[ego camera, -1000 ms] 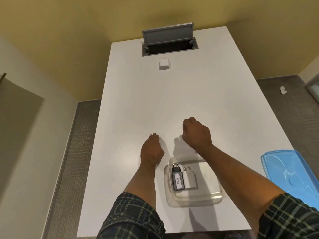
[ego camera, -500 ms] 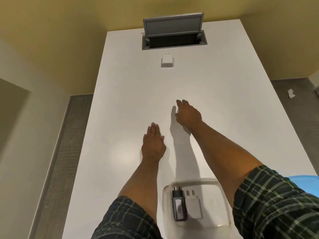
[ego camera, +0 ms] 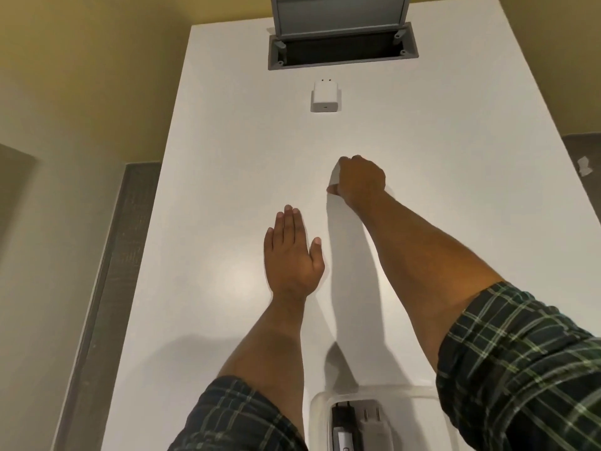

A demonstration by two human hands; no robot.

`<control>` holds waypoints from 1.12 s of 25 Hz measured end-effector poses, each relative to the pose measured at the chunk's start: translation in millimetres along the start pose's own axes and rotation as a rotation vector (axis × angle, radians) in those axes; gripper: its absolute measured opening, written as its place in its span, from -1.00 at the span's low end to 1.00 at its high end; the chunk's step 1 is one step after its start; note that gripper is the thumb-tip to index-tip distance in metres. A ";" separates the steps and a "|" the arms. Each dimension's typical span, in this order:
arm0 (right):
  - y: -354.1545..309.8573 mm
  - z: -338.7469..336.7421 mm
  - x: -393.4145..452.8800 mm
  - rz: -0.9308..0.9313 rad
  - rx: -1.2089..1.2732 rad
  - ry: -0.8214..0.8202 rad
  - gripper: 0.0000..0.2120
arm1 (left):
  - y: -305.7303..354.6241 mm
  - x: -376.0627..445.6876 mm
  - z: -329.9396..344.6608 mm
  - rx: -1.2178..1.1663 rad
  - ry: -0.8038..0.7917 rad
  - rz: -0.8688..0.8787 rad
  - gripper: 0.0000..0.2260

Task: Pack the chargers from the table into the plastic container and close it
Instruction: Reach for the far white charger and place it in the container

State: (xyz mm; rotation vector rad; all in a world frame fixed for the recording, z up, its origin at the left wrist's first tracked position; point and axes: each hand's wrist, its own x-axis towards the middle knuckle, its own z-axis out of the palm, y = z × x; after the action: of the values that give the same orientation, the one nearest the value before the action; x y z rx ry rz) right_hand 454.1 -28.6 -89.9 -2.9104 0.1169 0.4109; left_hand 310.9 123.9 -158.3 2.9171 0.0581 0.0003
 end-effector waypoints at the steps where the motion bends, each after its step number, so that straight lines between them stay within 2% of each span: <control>1: 0.5 -3.1 7.7 0.004 -0.025 -0.014 -0.30 | 0.9 5.0 0.1 0.003 -0.001 -0.005 -0.39; 4: -2.3 -16.4 29.1 0.036 -0.166 -0.067 0.17 | 3.1 19.5 1.9 0.014 0.023 -0.009 -0.39; 8: -10.1 -29.3 56.8 -0.056 -0.286 -0.042 0.49 | 3.8 32.1 7.8 0.027 0.063 -0.018 -0.39; 11: -10.3 -31.7 71.9 -0.150 -0.269 0.002 0.50 | 3.3 35.4 11.3 0.043 0.079 -0.022 -0.39; 18: -20.8 -31.7 93.6 -0.145 -0.179 0.090 0.48 | 2.2 35.0 10.8 0.078 0.080 -0.021 -0.38; 28: -45.5 -41.5 112.8 -0.188 -0.261 0.044 0.46 | 10.0 62.8 4.6 0.128 0.019 0.002 -0.36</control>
State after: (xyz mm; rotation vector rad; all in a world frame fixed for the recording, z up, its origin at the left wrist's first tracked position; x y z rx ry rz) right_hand 578.1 1.6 -74.2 -3.1485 -0.2196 0.3531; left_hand 374.0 115.6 -160.8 3.0454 0.0599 0.0262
